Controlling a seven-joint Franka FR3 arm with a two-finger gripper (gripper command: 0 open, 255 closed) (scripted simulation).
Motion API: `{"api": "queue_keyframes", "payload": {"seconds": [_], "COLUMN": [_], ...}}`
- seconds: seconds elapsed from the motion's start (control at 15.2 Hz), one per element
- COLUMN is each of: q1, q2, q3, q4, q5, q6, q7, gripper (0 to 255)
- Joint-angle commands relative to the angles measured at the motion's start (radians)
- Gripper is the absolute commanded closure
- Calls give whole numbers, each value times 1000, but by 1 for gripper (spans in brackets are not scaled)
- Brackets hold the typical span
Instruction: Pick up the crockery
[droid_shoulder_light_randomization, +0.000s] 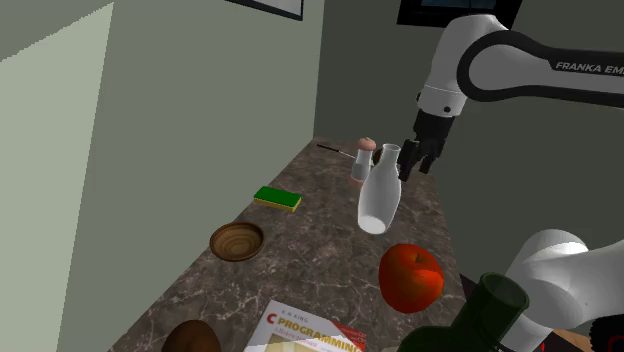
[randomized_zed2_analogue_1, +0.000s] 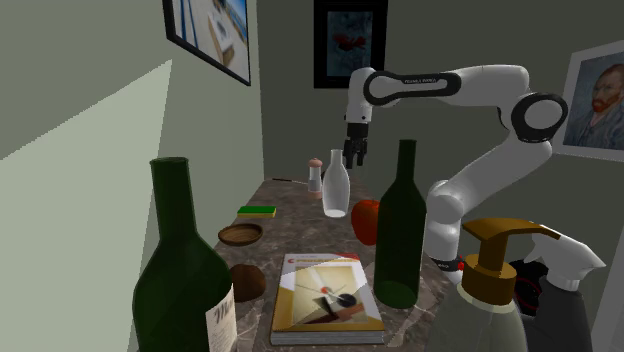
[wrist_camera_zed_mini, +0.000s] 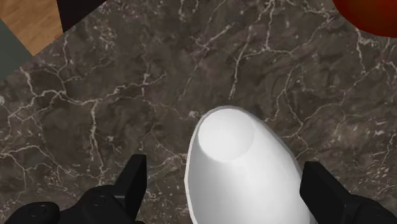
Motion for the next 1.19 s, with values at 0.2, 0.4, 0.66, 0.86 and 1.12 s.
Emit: {"api": "queue_keyframes", "payload": {"seconds": [0.2, 0.4, 0.66, 0.86, 1.12], "q1": [16, 30, 45, 55, 66], "q2": [81, 169, 295, 396, 537], "q3": [48, 94, 152, 194, 245], "q4": [23, 56, 116, 173, 265], "q5": [44, 83, 122, 142, 153], "q6": [47, 92, 148, 186, 229], "q7": [56, 110, 180, 232, 303], "gripper": [0, 0, 0, 0, 0]}}
